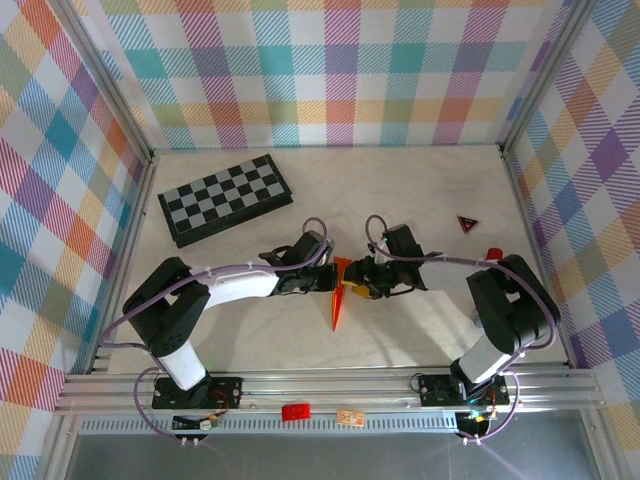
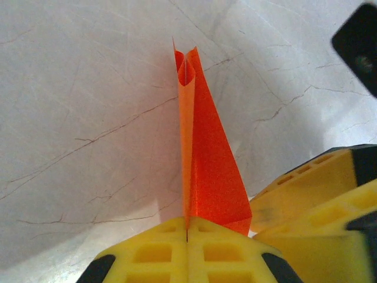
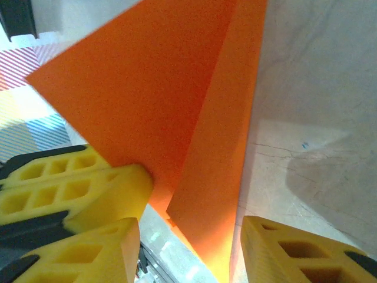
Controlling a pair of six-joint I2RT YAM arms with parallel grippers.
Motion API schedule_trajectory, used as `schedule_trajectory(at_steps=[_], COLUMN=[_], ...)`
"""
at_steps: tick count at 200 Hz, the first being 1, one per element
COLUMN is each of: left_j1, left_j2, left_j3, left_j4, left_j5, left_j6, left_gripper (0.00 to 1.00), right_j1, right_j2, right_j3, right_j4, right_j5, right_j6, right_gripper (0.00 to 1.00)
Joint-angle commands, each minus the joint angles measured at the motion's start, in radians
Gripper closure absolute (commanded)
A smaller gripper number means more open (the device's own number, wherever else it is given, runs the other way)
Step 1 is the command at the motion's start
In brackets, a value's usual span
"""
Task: Fold a paper plane with a square sheet of paper (pick it up from the middle)
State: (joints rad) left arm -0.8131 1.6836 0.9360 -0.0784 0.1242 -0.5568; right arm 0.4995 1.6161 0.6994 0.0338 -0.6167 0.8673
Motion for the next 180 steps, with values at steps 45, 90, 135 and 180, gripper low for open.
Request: schedule_trajectory(at_steps=[45, 90, 135, 180], left_j1=[-0.017, -0.020, -0.023, -0.049], left_j2=[-0.070, -0.117, -0.211, -0.188], left_j3=[0.026, 0.020, -0.032, -0.052], left_j4=[-0.055, -0.092, -0.071, 0.007], left_j5=[-0.047, -0.068, -0.072, 0.076], left_j6=[0.011, 0.020, 0.009, 0.031], left_gripper=[0.90, 0.76, 0.64, 0.67], right_j1=[0.012, 0.010, 0.008, 0.007], right_j2=[0.039, 0.050, 0.067, 0.059], right_j3=[0.071, 0.049, 0.051, 0.049], right_j4=[-0.199, -0.131, -0.099, -0.098], right_j5=[0.104, 0.084, 0.066, 0.068], right_j6=[-0.096, -0.060, -0.045, -0.042], right_gripper=[0.68, 0.88, 0.91, 0.91])
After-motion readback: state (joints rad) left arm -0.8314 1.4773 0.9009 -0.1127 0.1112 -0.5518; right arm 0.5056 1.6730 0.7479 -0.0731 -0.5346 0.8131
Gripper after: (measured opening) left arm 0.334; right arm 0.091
